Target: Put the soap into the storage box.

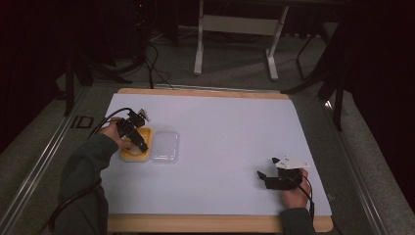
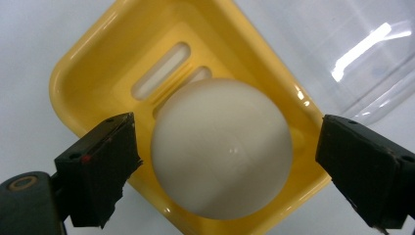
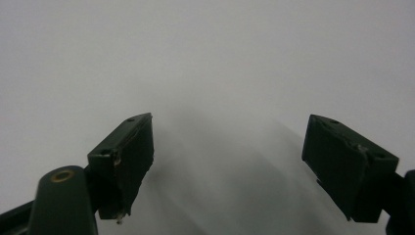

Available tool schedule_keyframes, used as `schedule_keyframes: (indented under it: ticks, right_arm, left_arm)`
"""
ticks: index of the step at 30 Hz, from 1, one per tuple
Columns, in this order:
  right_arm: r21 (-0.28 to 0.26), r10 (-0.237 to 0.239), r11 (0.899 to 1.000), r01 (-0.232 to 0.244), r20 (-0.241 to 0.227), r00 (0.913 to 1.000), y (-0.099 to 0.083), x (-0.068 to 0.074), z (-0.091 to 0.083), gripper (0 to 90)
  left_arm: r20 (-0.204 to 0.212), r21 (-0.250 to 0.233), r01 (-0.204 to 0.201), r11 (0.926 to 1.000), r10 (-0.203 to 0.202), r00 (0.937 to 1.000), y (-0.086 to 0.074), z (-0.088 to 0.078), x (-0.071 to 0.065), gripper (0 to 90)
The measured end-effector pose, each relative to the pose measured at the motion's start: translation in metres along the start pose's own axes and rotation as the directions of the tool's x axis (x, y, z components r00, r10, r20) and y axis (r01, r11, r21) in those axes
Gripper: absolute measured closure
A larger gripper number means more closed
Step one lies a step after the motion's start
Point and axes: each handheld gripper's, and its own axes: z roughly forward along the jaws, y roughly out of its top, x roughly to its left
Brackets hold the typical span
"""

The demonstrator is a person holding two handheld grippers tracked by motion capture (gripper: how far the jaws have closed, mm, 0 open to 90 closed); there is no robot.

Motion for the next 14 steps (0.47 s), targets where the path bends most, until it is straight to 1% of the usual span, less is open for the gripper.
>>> schedule_keyframes:
  ticks: [1,4,5,6,9,10,11,13,14]
  right_arm:
    - [0.0,0.0,1.0,0.0,0.0,1.0,0.0,0.0,0.0,19.0]
    - [0.001,-0.002,1.0,0.002,0.001,1.0,0.0,0.0,0.0,19.0]
    - [0.001,-0.002,1.0,0.002,0.0,1.0,0.0,0.0,0.0,19.0]
    - [0.001,-0.003,1.0,0.003,0.0,1.0,0.0,0.0,0.0,19.0]
    - [0.005,-0.005,1.0,0.005,0.001,1.0,0.0,0.0,0.001,19.0]
    - [0.005,-0.005,1.0,0.005,0.001,1.0,0.0,0.0,0.001,19.0]
    - [0.017,-0.005,1.0,0.005,0.006,1.0,0.001,0.001,0.002,19.0]
    - [0.025,-0.009,1.0,0.009,0.008,0.9999,0.001,0.001,0.002,19.0]
    - [0.029,-0.006,1.0,0.006,0.01,0.9999,0.001,0.001,0.003,19.0]
  left_arm:
    - [0.002,-0.007,-0.004,1.0,0.004,1.0,-0.001,-0.001,-0.001,8.8]
    - [-0.016,-0.023,-0.01,0.9997,0.01,0.9998,-0.003,-0.004,-0.002,8.0]
    - [-0.013,-0.039,-0.013,0.9992,0.012,0.9998,-0.004,-0.007,-0.003,8.1]
    - [-0.012,-0.05,-0.016,0.9986,0.015,0.9998,-0.005,-0.009,-0.004,8.9]
    - [-0.033,-0.092,-0.024,0.9955,0.021,0.9992,-0.007,-0.017,-0.009,12.0]
    - [-0.033,-0.092,-0.024,0.9955,0.021,0.9992,-0.007,-0.017,-0.009,13.2]
    - [-0.048,-0.136,-0.039,0.9899,0.033,0.9983,-0.009,-0.022,-0.016,14.1]
    - [-0.06,-0.182,-0.067,0.9811,0.056,0.9966,-0.011,-0.025,-0.027,15.2]
    - [-0.065,-0.21,-0.087,0.9739,0.075,0.995,-0.013,-0.026,-0.034,15.2]
